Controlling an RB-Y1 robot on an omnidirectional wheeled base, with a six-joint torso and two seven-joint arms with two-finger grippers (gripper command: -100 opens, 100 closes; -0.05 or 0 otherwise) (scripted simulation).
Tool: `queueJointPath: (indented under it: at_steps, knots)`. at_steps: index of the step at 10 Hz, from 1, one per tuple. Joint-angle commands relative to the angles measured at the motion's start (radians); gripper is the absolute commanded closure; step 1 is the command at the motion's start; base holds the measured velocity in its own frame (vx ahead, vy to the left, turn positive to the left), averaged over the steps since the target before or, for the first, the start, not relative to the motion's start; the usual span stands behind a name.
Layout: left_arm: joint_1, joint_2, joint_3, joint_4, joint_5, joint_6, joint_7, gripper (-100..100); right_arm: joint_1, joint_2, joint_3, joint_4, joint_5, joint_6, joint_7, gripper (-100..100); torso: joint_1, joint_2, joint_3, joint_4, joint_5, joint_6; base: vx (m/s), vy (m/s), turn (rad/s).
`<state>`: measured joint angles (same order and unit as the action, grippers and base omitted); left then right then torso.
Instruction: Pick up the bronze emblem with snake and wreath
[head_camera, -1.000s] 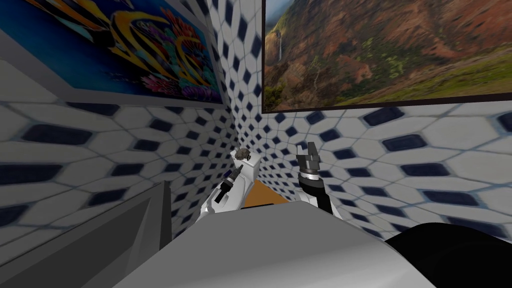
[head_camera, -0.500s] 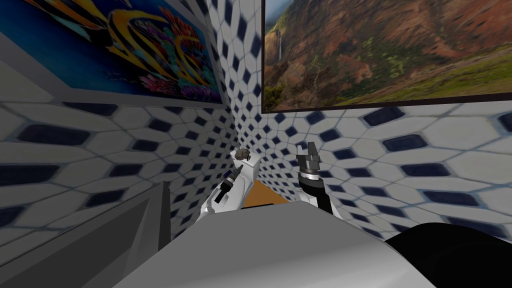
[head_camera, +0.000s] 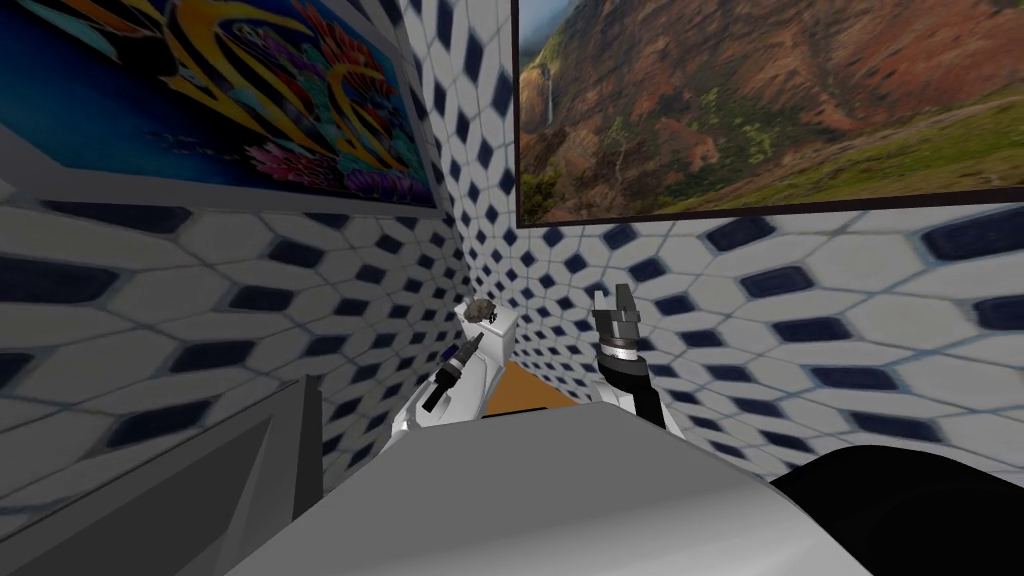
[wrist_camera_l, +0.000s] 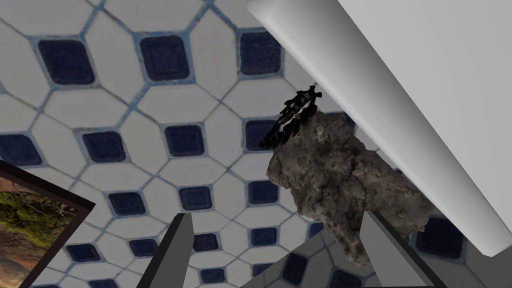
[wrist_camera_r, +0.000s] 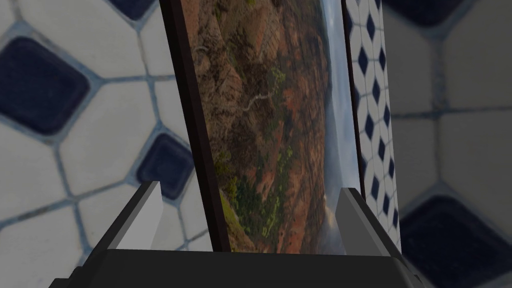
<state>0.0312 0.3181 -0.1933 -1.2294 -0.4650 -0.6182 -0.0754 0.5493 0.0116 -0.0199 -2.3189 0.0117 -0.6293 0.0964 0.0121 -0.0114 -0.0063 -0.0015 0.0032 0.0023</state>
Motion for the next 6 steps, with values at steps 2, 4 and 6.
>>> queueJointPath:
  at_steps: [2, 4, 6]
  knots:
    - [0.016, 0.025, 0.0, -0.009, -0.004, -0.002, -0.005, -100, 0.0, 0.0, 0.0, 0.0, 0.0, 0.0, 0.0, 0, 0.0, 0.001, 0.001, 0.0, 0.0, 0.0, 0.013, -0.01, 0.011]
    - [0.016, 0.025, 0.0, -0.009, -0.004, -0.002, -0.005, -100, 0.0, 0.0, 0.0, 0.0, 0.0, 0.0, 0.0, 0, 0.0, 0.0, 0.0, 0.0, 0.0, 0.0, 0.021, -0.003, -0.074]
    - [0.019, 0.028, -0.001, -0.011, -0.006, -0.002, -0.006, -100, 0.0, 0.0, 0.0, 0.0, 0.0, 0.0, 0.0, 0, 0.001, 0.003, 0.001, 0.0, 0.0, 0.0, 0.003, -0.003, 0.009]
